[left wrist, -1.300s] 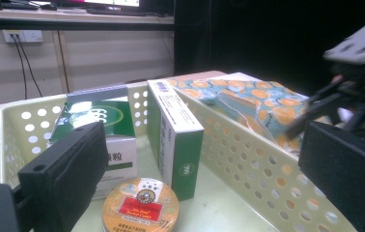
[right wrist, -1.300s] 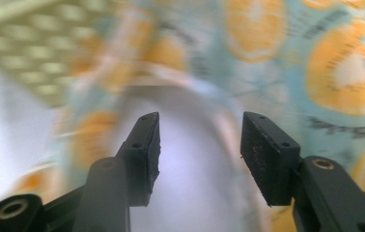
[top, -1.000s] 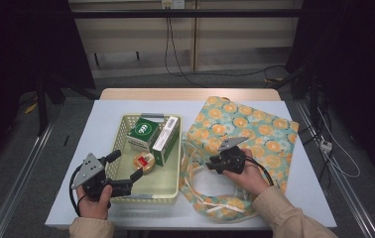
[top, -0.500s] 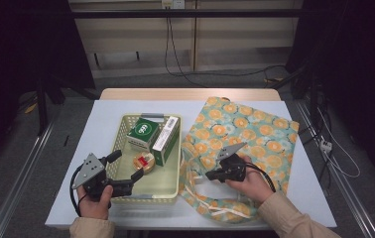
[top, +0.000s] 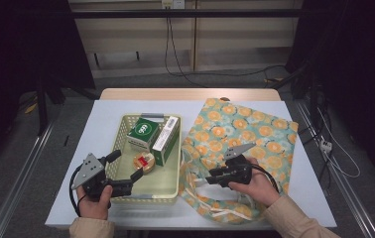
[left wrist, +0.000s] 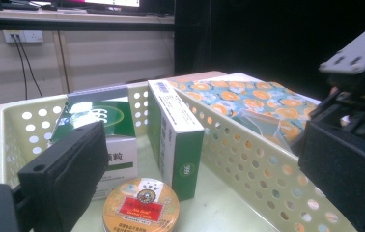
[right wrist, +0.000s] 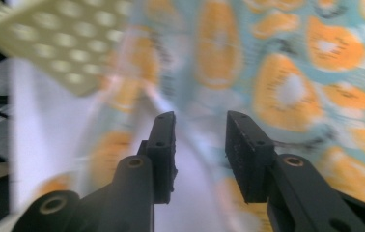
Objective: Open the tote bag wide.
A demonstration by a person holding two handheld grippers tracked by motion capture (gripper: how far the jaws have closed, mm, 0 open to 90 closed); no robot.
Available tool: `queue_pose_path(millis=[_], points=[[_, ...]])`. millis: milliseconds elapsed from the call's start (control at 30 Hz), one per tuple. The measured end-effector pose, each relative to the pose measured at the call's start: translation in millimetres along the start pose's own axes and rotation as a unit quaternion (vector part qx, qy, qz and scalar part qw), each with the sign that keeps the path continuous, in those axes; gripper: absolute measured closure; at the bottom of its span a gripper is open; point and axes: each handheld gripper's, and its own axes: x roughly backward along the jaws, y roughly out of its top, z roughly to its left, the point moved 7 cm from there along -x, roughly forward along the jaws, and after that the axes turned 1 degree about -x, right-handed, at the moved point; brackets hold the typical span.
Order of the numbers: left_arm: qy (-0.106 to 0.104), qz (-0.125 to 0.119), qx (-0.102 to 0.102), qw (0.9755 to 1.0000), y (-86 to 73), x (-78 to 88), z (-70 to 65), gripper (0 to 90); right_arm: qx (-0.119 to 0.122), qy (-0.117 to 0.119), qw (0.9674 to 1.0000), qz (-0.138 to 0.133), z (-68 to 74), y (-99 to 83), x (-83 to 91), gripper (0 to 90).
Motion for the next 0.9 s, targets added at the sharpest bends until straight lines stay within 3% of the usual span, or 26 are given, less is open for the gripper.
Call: queue_pose_path(millis=[200, 267, 367, 400, 433, 500, 533, 600, 700, 800, 900], points=[[0.000, -0.002, 0.001, 1.0000, 1.1, 0.8, -0.3, 3.4, 0.033, 0.036, 0.9987, 0.013, 39.2, -4.2, -1.3, 57.7], [0.000, -0.001, 0.000, 1.0000, 0.7, 1.1, 0.4, 3.4, 0.044, 0.045, 0.9978, 0.022, 47.9, -11.5, -6.6, 56.1], [0.002, 0.000, 0.001, 1.0000, 0.2, 1.1, 0.9, 3.4, 0.060, 0.040, 0.9962, 0.049, 52.9, -24.3, -15.2, 56.2], [0.002, 0.001, 0.000, 1.0000, 0.1, 1.0, 0.8, 3.4, 0.066, 0.037, 0.9954, 0.059, 53.0, -28.3, -17.8, 59.2], [0.001, 0.000, 0.000, 1.0000, 0.3, 0.8, 0.4, 3.4, 0.074, 0.030, 0.9954, 0.052, 51.9, -29.0, -18.4, 65.1], [0.000, 0.001, 0.000, 1.0000, 0.3, 0.6, 0.2, 3.4, 0.074, 0.030, 0.9953, 0.056, 49.3, -29.0, -16.9, 84.6], [0.000, 0.000, 0.000, 1.0000, 0.2, 0.6, 0.3, 3.4, 0.064, 0.036, 0.9960, 0.052, 48.0, -27.7, -15.9, 87.0], [0.001, 0.001, 0.000, 1.0000, 0.0, 0.8, 0.6, 3.4, 0.054, 0.046, 0.9963, 0.049, 45.5, -24.0, -11.7, 88.2], [0.002, 0.001, -0.001, 1.0000, 0.0, 1.0, 1.2, 3.4, 0.042, 0.053, 0.9975, 0.022, 39.5, -9.7, 2.7, 87.9], [0.001, -0.001, 0.001, 1.0000, 0.1, 1.0, 1.3, 3.4, 0.047, 0.032, 0.9984, 0.008, 26.5, 6.0, 21.1, 88.8], [0.001, -0.001, 0.002, 1.0000, 0.4, 1.1, 1.2, 3.4, 0.037, 0.018, 0.9991, -0.006, 8.7, 21.2, 37.6, 89.8]])
